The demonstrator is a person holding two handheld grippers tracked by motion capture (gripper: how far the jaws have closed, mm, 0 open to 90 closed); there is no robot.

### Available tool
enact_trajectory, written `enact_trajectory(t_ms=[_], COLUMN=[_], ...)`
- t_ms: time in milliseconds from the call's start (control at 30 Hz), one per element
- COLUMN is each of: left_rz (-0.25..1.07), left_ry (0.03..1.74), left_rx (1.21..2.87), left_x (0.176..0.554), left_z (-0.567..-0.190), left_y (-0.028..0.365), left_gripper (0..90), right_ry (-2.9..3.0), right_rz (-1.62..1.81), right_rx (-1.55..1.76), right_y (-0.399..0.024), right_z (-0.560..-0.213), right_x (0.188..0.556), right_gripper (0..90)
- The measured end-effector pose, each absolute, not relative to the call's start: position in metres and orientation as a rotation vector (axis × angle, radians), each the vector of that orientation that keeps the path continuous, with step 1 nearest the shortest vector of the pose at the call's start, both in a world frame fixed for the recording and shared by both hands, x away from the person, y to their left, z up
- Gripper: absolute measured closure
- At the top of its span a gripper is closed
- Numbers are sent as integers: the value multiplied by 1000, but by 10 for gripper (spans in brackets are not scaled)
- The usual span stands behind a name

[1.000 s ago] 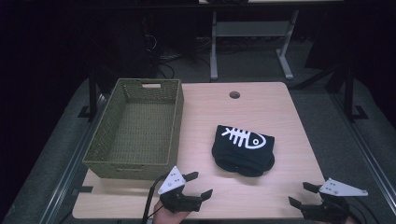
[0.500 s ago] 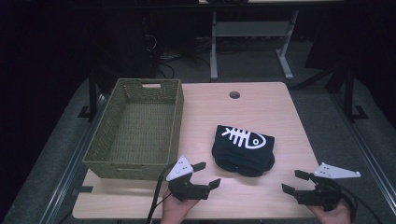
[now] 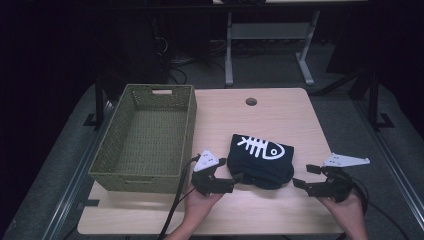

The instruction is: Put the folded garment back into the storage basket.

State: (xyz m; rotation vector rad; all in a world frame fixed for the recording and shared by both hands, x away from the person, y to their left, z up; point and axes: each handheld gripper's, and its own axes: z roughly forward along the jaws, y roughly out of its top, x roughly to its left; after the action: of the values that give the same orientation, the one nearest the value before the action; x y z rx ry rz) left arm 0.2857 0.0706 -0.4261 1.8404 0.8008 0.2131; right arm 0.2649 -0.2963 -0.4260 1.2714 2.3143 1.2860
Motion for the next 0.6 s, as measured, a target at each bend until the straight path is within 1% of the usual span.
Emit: enact_trajectory(t_ms=[100,333,433,567,600], left_rz=[219,229,226,225,205], left_ry=[814,879,918,944,971], left_rx=[1841,1841,1843,1858,1857], left_x=[291,315,328,336,341], left_z=[-427,-432,-434,-438,-442], left_y=[67,53,50,48,48], left_gripper=[202,201,203,203,202], right_ry=[2333,2337,2352,2354,2357], right_rz=[1271,1220,1194,1213,1204], right_rx=[1275,1313,1338,1368,1393], right_y=[-292,-289,-287,-287,-285], right_z=[-424,-422,-423,-426,-428], right_x=[274,294,305,314,321], right_gripper=[183,187,186,186,186])
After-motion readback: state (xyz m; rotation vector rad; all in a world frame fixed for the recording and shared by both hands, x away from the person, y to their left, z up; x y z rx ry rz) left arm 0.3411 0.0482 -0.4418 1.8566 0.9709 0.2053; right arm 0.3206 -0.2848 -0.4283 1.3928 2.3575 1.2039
